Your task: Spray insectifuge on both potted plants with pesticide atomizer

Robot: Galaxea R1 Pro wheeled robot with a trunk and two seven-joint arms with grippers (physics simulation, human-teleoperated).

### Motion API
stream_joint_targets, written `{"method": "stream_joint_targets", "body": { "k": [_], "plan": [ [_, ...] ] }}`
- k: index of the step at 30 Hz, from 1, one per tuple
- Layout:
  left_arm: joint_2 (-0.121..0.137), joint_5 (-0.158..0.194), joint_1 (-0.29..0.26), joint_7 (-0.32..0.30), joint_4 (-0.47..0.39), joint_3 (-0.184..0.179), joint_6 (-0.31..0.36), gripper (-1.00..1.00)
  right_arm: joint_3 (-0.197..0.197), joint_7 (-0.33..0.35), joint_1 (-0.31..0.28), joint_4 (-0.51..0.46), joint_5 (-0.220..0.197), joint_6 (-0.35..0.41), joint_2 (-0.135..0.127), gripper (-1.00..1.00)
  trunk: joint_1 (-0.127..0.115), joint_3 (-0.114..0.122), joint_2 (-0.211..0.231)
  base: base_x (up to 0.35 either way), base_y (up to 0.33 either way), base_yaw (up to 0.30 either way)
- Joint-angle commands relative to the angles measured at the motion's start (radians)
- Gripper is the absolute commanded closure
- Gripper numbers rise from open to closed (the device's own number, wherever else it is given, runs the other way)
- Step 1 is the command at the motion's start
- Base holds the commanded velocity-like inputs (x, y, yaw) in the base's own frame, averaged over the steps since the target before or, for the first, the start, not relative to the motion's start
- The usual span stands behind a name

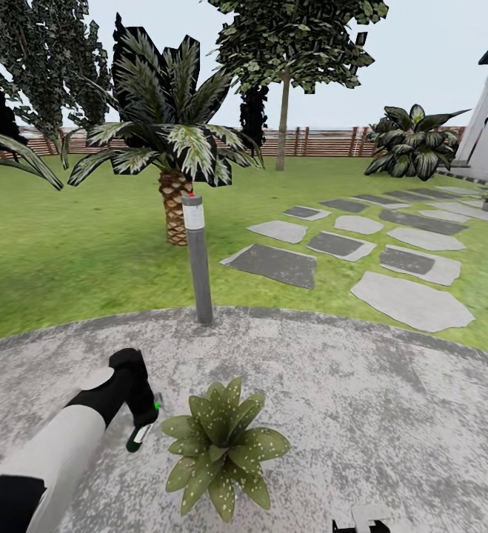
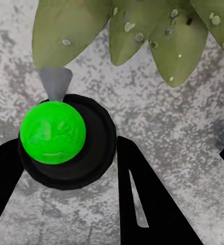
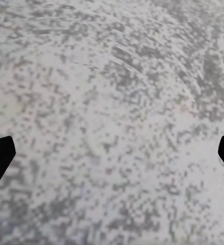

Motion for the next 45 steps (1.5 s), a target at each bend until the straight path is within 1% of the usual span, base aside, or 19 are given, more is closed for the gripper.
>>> {"method": "stream_joint_targets", "body": {
  "k": [1,3,4,6,7,8,11,16,22,29,33,34,35,36,37,40,43,44,45],
  "plan": [
    [-0.001,0.000,0.004,0.021,0.005,-0.005,0.010,1.00,0.009,-0.001,0.000,0.001,-0.009,-0.003,0.001,-1.00,0.000,-0.001,0.000,0.000,0.000,0.000],
    [-0.002,0.007,0.009,0.067,0.038,-0.006,0.003,1.00,0.008,-0.001,0.000,0.001,-0.009,-0.003,0.001,-1.00,0.000,-0.001,0.000,0.000,0.000,0.000],
    [-0.002,0.007,0.010,0.075,0.057,-0.006,0.002,1.00,0.008,-0.001,0.000,0.001,-0.009,-0.003,0.001,-1.00,0.000,-0.001,0.000,0.000,0.000,0.000],
    [0.000,0.005,0.011,0.094,0.137,-0.007,-0.003,1.00,0.009,-0.001,0.000,0.001,-0.009,-0.003,0.001,-1.00,0.000,-0.001,0.000,0.000,0.000,0.000],
    [0.000,0.006,0.011,0.102,0.147,-0.007,-0.004,1.00,0.009,-0.001,0.000,0.001,-0.009,-0.003,0.001,-1.00,0.000,-0.001,0.000,0.000,0.000,0.000],
    [0.002,0.009,0.011,0.132,0.159,-0.008,-0.004,1.00,0.009,-0.001,0.000,0.001,-0.009,-0.003,0.001,-1.00,0.000,-0.001,0.000,0.000,0.000,0.000],
    [0.004,0.011,0.011,0.164,0.181,-0.006,-0.007,1.00,0.010,-0.001,0.000,0.001,-0.009,-0.003,0.001,-1.00,0.000,-0.001,0.000,0.000,0.000,0.000],
    [0.011,0.014,0.011,0.171,0.189,-0.004,-0.062,1.00,0.010,-0.001,0.000,0.001,-0.008,-0.003,0.001,-1.00,0.000,-0.001,0.000,0.000,0.000,0.000],
    [0.000,0.013,0.011,0.170,0.189,-0.006,-0.065,1.00,0.010,-0.001,0.000,0.001,-0.008,-0.003,0.001,-1.00,0.000,-0.001,0.000,0.102,0.053,0.000],
    [0.001,0.014,0.011,0.167,0.189,-0.006,-0.065,1.00,0.009,-0.001,0.000,0.001,-0.008,-0.003,0.001,-1.00,0.000,0.001,0.000,0.038,0.022,-0.107],
    [0.013,0.013,0.012,0.162,0.202,-0.004,-0.070,1.00,0.009,-0.001,0.000,0.001,-0.008,-0.003,0.001,-1.00,0.000,0.001,0.000,0.001,0.001,-0.046],
    [0.019,0.013,0.012,0.161,0.221,-0.003,-0.071,1.00,0.010,-0.001,0.000,0.001,-0.008,-0.003,0.001,-1.00,0.000,0.001,0.000,0.000,0.000,-0.005],
    [0.033,0.012,0.012,0.160,0.240,-0.003,-0.074,1.00,0.010,-0.001,0.000,0.001,-0.008,-0.003,0.001,-1.00,0.000,0.001,0.000,0.000,0.000,-0.002],
    [0.050,0.013,0.012,0.159,0.264,-0.003,-0.096,1.00,0.010,-0.001,0.000,0.001,-0.008,-0.003,0.001,-1.00,0.000,0.001,0.000,0.000,0.000,0.000],
    [0.061,0.013,0.012,0.158,0.286,-0.004,-0.123,1.00,0.010,-0.001,0.000,0.001,-0.008,-0.003,0.001,-1.00,0.000,0.001,0.000,0.000,0.000,0.000],
    [0.074,0.015,0.012,0.163,0.366,-0.002,-0.180,1.00,0.010,-0.001,0.000,0.001,-0.008,-0.003,0.001,-1.00,0.000,0.001,0.000,0.000,0.000,0.000],
    [0.077,0.055,0.012,0.170,0.373,0.015,-0.185,1.00,0.010,-0.001,0.000,0.001,-0.008,-0.003,0.001,-1.00,0.000,0.001,0.000,0.000,0.000,0.000],
    [0.077,0.071,0.012,0.171,0.367,0.031,-0.184,1.00,0.010,-0.001,0.000,0.001,-0.008,-0.003,0.001,-1.00,0.000,0.001,0.000,0.000,0.000,0.000],
    [0.076,0.085,0.011,0.172,0.342,0.064,-0.182,1.00,0.010,-0.001,0.000,0.001,-0.008,-0.003,0.001,-1.00,0.000,0.001,0.000,0.000,0.000,0.000]
  ]
}}
